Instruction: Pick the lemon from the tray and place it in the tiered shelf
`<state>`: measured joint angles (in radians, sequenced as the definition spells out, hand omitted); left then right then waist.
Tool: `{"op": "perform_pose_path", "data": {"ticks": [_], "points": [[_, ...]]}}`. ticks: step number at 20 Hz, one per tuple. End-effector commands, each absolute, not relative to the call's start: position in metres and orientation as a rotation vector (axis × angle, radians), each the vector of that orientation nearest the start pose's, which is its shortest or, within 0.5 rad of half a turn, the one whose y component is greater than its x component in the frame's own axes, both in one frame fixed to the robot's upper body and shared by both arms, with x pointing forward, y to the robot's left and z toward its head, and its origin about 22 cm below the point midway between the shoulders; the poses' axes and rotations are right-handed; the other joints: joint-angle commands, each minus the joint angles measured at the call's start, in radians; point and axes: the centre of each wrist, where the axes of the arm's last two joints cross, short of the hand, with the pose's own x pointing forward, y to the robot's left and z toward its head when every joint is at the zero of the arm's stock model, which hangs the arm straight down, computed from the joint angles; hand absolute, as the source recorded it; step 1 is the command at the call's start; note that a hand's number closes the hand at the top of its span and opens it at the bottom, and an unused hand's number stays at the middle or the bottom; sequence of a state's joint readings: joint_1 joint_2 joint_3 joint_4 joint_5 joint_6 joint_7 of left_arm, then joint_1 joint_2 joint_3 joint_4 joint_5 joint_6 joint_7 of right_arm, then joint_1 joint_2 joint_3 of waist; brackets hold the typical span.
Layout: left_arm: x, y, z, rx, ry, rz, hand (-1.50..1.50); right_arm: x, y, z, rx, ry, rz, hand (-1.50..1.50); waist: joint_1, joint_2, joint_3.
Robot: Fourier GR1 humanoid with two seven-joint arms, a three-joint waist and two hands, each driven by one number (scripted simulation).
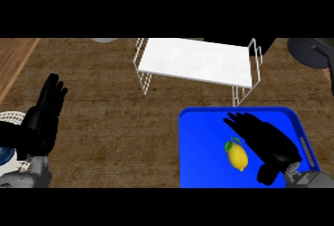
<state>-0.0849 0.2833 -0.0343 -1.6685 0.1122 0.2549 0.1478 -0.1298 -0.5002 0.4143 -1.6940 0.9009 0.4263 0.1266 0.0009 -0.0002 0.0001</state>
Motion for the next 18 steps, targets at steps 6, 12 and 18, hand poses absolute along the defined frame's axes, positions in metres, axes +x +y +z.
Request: {"op": "perform_pose_path", "data": {"ticks": [6,12,18], "points": [[0.263,0.263,0.057,0.243,-1.616,0.037,0.00,0.253,-0.230,0.011,-0.617,-1.167,1.624,-1.50,0.001,0.001,0.000],[0.256,0.272,0.066,0.236,-1.601,0.027,0.00,0.255,-0.199,0.014,-0.603,-1.066,1.689,1.50,0.001,0.000,0.000],[0.259,0.275,0.059,0.248,-1.599,0.040,0.00,0.256,-0.217,-0.008,-0.667,-1.184,1.784,1.50,-0.001,0.000,0.000]]}}
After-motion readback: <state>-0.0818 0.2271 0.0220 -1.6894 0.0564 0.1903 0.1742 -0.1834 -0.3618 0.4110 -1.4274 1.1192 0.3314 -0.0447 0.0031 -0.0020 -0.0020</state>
